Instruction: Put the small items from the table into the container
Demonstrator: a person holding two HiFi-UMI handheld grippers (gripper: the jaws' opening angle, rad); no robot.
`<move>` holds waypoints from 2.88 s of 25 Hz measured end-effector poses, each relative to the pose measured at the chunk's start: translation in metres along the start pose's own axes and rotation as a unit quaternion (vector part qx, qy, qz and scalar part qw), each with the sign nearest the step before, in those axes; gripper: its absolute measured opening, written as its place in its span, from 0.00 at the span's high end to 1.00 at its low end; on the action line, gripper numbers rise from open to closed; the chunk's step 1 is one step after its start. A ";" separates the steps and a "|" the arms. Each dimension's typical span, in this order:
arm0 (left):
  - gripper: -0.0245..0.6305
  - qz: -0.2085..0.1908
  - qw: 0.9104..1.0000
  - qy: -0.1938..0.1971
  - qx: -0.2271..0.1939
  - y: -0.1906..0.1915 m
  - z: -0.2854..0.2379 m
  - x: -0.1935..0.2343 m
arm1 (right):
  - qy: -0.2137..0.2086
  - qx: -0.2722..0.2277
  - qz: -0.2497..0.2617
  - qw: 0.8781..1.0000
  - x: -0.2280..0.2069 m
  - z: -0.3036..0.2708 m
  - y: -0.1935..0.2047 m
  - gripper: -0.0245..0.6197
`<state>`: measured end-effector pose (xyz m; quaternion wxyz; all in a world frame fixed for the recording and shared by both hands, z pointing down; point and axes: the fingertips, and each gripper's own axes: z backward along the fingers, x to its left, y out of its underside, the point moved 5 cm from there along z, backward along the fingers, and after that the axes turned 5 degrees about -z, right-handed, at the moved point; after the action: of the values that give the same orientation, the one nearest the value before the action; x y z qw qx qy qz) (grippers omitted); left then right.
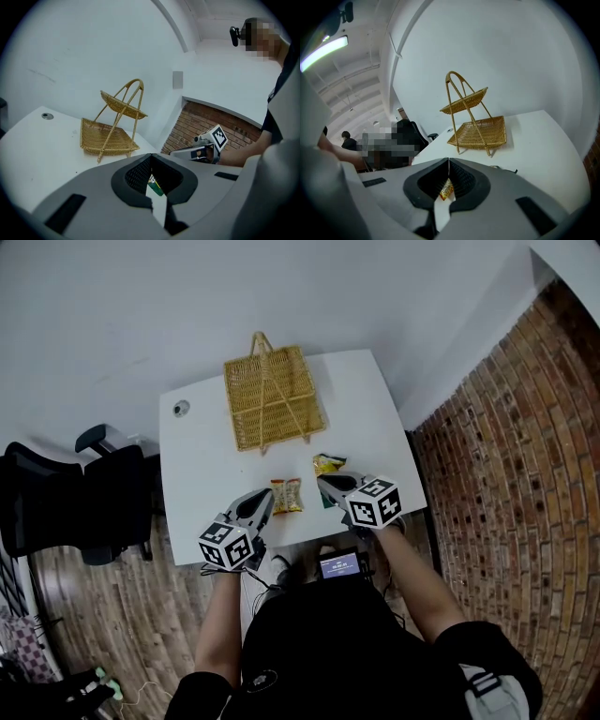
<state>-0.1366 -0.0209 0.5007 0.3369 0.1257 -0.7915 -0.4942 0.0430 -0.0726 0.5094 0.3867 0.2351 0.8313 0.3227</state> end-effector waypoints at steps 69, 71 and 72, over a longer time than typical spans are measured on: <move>0.95 0.032 0.999 -0.023 0.034 0.026 -0.012 -0.004 | 0.077 0.149 0.026 0.985 -0.093 -0.021 0.050 0.87; 0.95 0.032 0.999 -0.023 0.031 0.024 -0.013 -0.004 | 0.075 0.147 0.025 0.986 -0.092 -0.019 0.048 0.87; 0.95 0.031 0.999 -0.023 0.030 0.023 -0.013 -0.004 | 0.075 0.146 0.024 0.986 -0.092 -0.018 0.046 0.87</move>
<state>-0.1216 -0.0169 0.5232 0.3300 0.0996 -0.8171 -0.4622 0.0894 -0.1064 0.5966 0.2767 0.2845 0.8902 0.2235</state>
